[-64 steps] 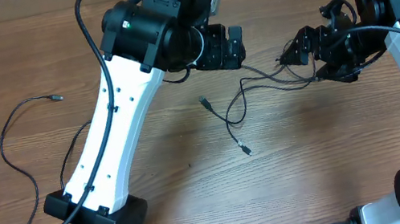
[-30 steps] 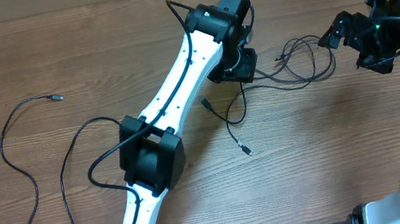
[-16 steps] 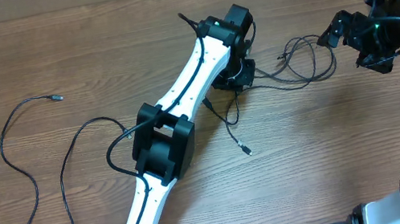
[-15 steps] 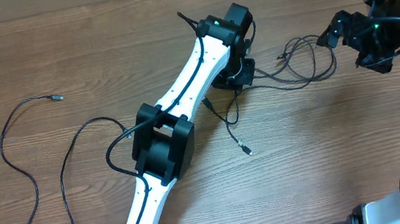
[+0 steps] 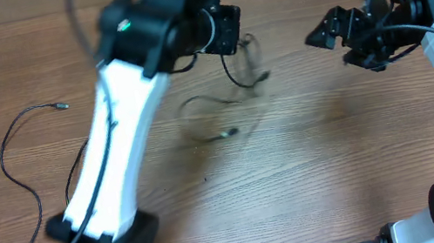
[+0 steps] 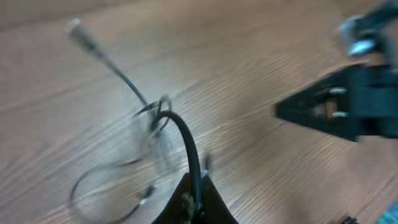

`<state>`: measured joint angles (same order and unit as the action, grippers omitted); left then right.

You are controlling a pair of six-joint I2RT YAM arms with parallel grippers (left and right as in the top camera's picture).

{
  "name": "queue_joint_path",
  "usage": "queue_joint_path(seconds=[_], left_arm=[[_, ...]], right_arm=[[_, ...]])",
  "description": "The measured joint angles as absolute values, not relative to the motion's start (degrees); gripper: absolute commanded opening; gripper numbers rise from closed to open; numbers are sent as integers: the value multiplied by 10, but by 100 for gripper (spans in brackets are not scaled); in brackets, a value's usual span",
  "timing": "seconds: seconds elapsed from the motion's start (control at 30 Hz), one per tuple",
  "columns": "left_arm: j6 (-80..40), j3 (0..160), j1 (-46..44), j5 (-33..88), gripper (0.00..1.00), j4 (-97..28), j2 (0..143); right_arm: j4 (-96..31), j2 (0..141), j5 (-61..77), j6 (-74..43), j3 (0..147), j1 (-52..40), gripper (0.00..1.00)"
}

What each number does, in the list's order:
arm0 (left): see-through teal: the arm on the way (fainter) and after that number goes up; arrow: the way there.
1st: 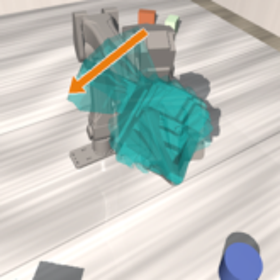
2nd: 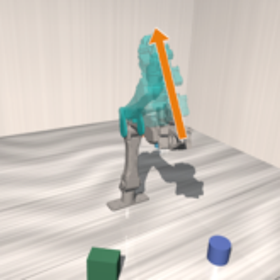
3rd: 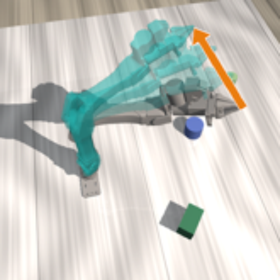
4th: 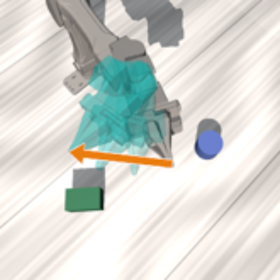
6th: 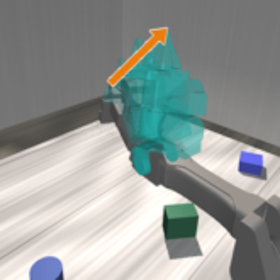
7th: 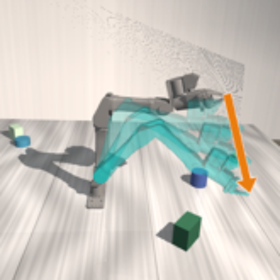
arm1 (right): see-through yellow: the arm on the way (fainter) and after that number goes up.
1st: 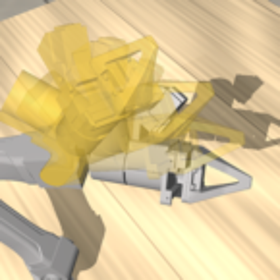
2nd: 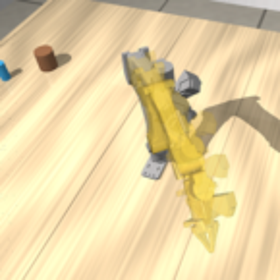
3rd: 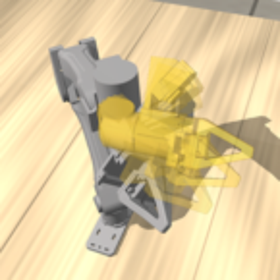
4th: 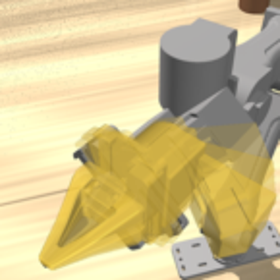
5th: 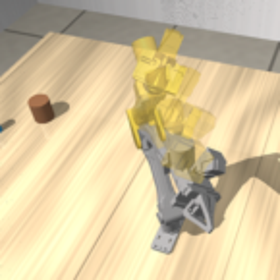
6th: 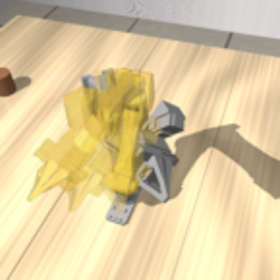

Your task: Untangle cables

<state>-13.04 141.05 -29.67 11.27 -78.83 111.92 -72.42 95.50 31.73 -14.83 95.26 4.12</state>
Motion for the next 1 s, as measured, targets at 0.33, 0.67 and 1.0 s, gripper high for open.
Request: queue_joint_path(seconds=[0.33,0.67,1.0], left_arm=[[-120,1409,-222,143,4,-785,1086],[-126,1409,-156,262,4,-770,1062],[-153,1408,-156,284,4,-766,1009]], right_arm=[[-666,955,386,-159,953,-59,95],[-653,955,385,-191,953,-76,96],[-652,955,367,-180,953,-76,96]])
